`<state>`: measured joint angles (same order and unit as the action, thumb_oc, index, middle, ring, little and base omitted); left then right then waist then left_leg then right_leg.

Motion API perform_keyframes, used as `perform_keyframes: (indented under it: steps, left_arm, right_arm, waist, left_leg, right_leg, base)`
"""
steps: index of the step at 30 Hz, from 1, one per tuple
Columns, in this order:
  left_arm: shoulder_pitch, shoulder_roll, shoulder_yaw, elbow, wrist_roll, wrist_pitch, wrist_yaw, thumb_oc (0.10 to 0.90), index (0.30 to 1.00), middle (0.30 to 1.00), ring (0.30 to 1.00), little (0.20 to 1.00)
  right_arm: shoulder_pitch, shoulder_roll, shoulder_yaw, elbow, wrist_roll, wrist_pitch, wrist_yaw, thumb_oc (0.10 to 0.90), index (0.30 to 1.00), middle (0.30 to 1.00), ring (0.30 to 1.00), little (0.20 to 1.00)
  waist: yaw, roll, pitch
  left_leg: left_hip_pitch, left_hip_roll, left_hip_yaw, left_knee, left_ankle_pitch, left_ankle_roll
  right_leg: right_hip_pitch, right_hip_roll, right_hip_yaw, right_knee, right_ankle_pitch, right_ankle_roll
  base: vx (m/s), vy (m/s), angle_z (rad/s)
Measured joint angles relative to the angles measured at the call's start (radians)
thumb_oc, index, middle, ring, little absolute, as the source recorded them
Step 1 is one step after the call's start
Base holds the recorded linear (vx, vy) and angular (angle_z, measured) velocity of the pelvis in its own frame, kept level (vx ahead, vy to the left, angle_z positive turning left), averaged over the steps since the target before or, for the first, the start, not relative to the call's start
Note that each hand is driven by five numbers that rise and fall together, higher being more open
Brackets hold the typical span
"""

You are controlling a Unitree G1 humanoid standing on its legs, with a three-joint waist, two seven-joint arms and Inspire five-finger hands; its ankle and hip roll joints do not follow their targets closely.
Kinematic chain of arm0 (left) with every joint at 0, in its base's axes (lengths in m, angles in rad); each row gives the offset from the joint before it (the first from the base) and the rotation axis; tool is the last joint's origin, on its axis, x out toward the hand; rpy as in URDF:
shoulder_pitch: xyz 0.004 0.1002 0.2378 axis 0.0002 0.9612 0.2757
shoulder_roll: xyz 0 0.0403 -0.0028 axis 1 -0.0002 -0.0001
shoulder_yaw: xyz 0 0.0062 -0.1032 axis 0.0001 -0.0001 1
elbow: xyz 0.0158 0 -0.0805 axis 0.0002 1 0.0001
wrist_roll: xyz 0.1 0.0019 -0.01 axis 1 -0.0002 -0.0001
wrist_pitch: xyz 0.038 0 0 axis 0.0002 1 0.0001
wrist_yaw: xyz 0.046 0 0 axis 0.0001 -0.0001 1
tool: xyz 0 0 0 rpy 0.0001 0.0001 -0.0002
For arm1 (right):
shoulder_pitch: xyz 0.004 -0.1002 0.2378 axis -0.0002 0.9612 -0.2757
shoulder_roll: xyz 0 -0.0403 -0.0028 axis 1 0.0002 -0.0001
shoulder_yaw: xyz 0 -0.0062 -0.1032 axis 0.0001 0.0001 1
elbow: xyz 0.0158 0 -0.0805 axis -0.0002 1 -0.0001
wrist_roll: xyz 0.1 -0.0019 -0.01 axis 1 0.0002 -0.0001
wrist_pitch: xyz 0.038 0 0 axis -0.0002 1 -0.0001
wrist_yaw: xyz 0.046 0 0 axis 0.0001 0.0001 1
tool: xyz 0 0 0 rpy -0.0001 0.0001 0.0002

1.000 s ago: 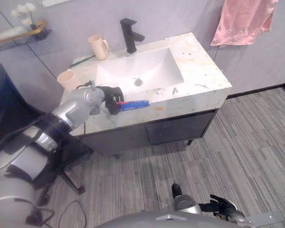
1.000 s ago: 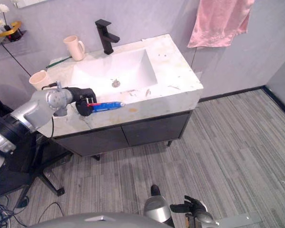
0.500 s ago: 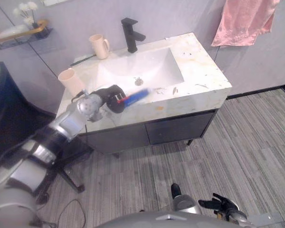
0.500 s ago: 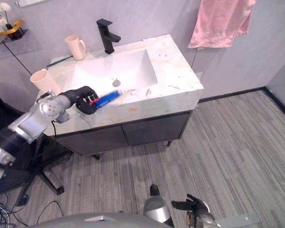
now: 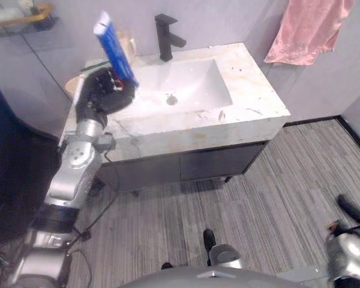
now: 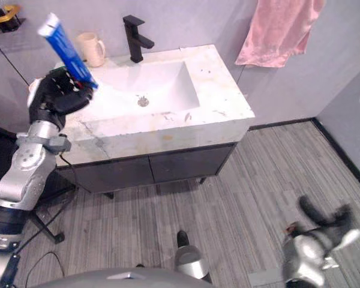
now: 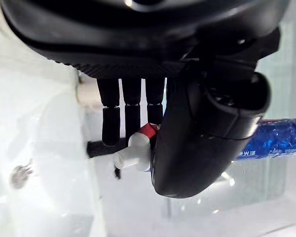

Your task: Organize the bathroom.

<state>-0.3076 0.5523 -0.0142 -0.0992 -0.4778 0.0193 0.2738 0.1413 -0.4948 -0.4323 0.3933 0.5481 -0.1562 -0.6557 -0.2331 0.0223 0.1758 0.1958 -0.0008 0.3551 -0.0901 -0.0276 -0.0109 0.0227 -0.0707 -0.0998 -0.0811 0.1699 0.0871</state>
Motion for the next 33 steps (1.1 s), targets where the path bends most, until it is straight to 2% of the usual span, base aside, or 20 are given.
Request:
perform_keyframes:
  steps: [1,4,6,7,9,12,13,15,17,18,22,25,29,33]
  left_arm:
    - [0.0,-0.019,0.013,-0.013,0.001,-0.022,0.04,0.4,0.3,0.3,0.3,0.3]
    - [0.0,-0.063,0.022,-0.022,0.001,-0.067,0.1,0.4,0.3,0.3,0.3,0.3]
    - [0.002,-0.121,0.0,-0.033,0.018,-0.082,0.175,0.4,0.3,0.3,0.3,0.3]
    - [0.0,-0.134,-0.017,-0.033,0.018,-0.083,0.187,0.4,0.3,0.3,0.3,0.3]
    - [-0.002,-0.158,-0.096,-0.033,0.023,-0.083,0.199,0.4,0.3,0.3,0.3,0.3]
    - [-0.001,-0.198,-0.181,-0.033,0.022,-0.077,0.203,0.4,0.3,0.3,0.3,0.3]
    - [-0.001,-0.211,-0.21,-0.032,0.023,-0.076,0.191,0.4,0.3,0.3,0.3,0.3]
    - [0.004,-0.225,-0.226,-0.028,0.046,-0.075,0.175,0.4,0.3,0.3,0.3,0.3]
    - [0.004,-0.233,-0.232,-0.027,0.056,-0.075,0.172,0.4,0.3,0.3,0.3,0.3]
    - [0.002,-0.233,-0.242,-0.027,0.059,-0.076,0.166,0.4,0.3,0.3,0.3,0.3]
    - [0.003,-0.229,-0.25,-0.024,0.061,-0.076,0.141,0.4,0.3,0.3,0.3,0.3]
    - [0.003,-0.216,-0.249,-0.024,0.061,-0.076,0.131,0.4,0.3,0.3,0.3,0.3]
    - [0.003,-0.198,-0.25,-0.023,0.065,-0.076,0.127,0.4,0.3,0.3,0.3,0.3]
    - [0.003,-0.198,-0.253,-0.019,0.065,-0.075,0.124,0.4,0.3,0.3,0.3,0.3]
  right_arm:
    - [-0.007,-0.055,-0.035,-0.086,-0.06,-0.004,-0.061,0.8,0.9,0.9,0.9,0.9]
    - [-0.036,-0.139,-0.048,-0.276,-0.206,-0.014,-0.146,0.8,0.9,0.9,0.9,0.9]
    - [-0.143,-0.177,0.034,-0.491,-0.28,-0.018,-0.198,0.8,0.9,0.9,0.9,0.9]
    - [-0.179,-0.187,0.077,-0.533,-0.313,-0.036,-0.193,0.8,0.9,0.9,0.9,0.9]
    - [-0.295,-0.224,0.217,-0.615,-0.387,-0.103,-0.112,0.8,0.9,0.9,0.9,0.9]
    - [-0.466,-0.227,0.4,-0.683,-0.375,-0.11,0.033,0.8,0.9,0.9,0.9,0.9]
    - [-0.52,-0.227,0.463,-0.698,-0.379,-0.113,0.129,0.8,0.9,0.9,0.9,0.9]
    - [-0.592,-0.222,0.567,-0.708,-0.377,-0.092,0.237,0.8,0.9,0.9,0.9,0.9]
    - [-0.65,-0.217,0.659,-0.71,-0.362,-0.051,0.297,0.8,0.9,0.9,0.9,0.9]
    - [-0.674,-0.215,0.71,-0.709,-0.35,-0.026,0.354,0.8,0.9,0.9,0.9,0.9]
    - [-0.686,-0.208,0.777,-0.696,-0.344,0.026,0.455,0.8,0.9,0.9,0.9,0.9]
    - [-0.691,-0.204,0.797,-0.673,-0.334,0.07,0.521,0.8,0.9,0.9,0.9,0.9]
    - [-0.709,-0.199,0.83,-0.671,-0.334,0.11,0.573,0.8,0.9,0.9,0.9,0.9]
    - [-0.727,-0.161,0.847,-0.67,-0.325,0.134,0.607,0.8,0.9,0.9,0.9,0.9]
  waist:
    - [0.002,-0.007,-0.003]
    - [0.004,-0.018,-0.001]
    - [0.005,-0.023,-0.002]
    - [0.003,-0.024,-0.003]
    - [0.012,-0.032,-0.002]
    - [0.026,-0.04,-0.003]
    - [0.038,-0.042,-0.004]
    - [0.062,-0.045,-0.006]
    - [0.072,-0.046,-0.008]
    - [0.091,-0.048,-0.01]
    - [0.133,-0.054,-0.012]
    - [0.148,-0.063,-0.017]
    - [0.15,-0.071,-0.023]
    - [0.151,-0.073,-0.024]
  left_leg:
    - [0.0,-0.002,-0.005,0.0,0.0,0.0]
    - [0.005,-0.004,-0.008,0.0,-0.002,0.004]
    - [0.008,-0.008,-0.012,0.0,-0.009,0.011]
    - [0.009,-0.008,-0.012,0.0,-0.009,0.012]
    - [0.01,-0.009,-0.012,0.0,-0.011,0.012]
    - [0.006,-0.008,-0.013,0.0,-0.011,0.011]
    - [0.003,-0.007,-0.016,0.0,-0.009,0.01]
    - [-0.003,-0.003,-0.028,0.0,-0.006,0.01]
    - [-0.005,-0.002,-0.034,0.001,-0.003,0.009]
    - [-0.009,-0.001,-0.043,0.001,-0.002,0.009]
    - [-0.014,-0.002,-0.06,0.004,0.011,0.007]
    - [-0.016,-0.007,-0.068,0.004,0.035,0.008]
    - [-0.015,-0.007,-0.082,0.004,0.037,0.008]
    - [-0.014,-0.007,-0.091,0.004,0.038,0.008]
  right_leg:
    - [0.0,-0.001,0.0,0.0,0.001,0.001]
    - [0.001,0.0,0.012,0.0,0.003,0.005]
    - [-0.005,0.003,0.034,0.0,0.012,0.011]
    - [-0.005,0.003,0.036,0.0,0.014,0.01]
    - [-0.005,0.002,0.04,0.0,0.016,0.008]
    - [-0.01,0.004,0.039,0.0,0.016,0.009]
    - [-0.012,0.005,0.037,-0.001,0.018,0.007]
    - [-0.011,0.003,0.023,0.0,0.018,0.006]
    - [-0.012,0.005,0.016,0.0,0.021,0.003]
    - [-0.012,0.004,0.007,0.0,0.021,0.003]
    - [-0.008,-0.001,-0.008,0.0,0.02,0.001]
    - [-0.001,-0.011,-0.008,0.0,0.019,0.001]
    - [0.007,-0.014,-0.008,0.0,0.019,0.001]
    - [0.012,-0.015,-0.009,0.0,0.019,0.001]
  base:
    - [-0.01,0.048,-0.01]
    - [-0.02,0.058,-0.11]
    - [-0.07,0.068,-0.25]
    - [-0.04,0.04,-0.18]
    - [-0.03,0.027,-0.04]
    - [-0.03,-0.009,0.01]
    - [-0.01,-0.009,0.08]
    - [-0.02,-0.015,0.15]
    - [0.0,-0.022,0.14]
    - [0.01,-0.028,0.21]
    - [0.02,-0.02,0.18]
    - [0.03,-0.022,0.16]
    - [0.03,-0.023,0.11]
    - [0.02,-0.015,0.07]
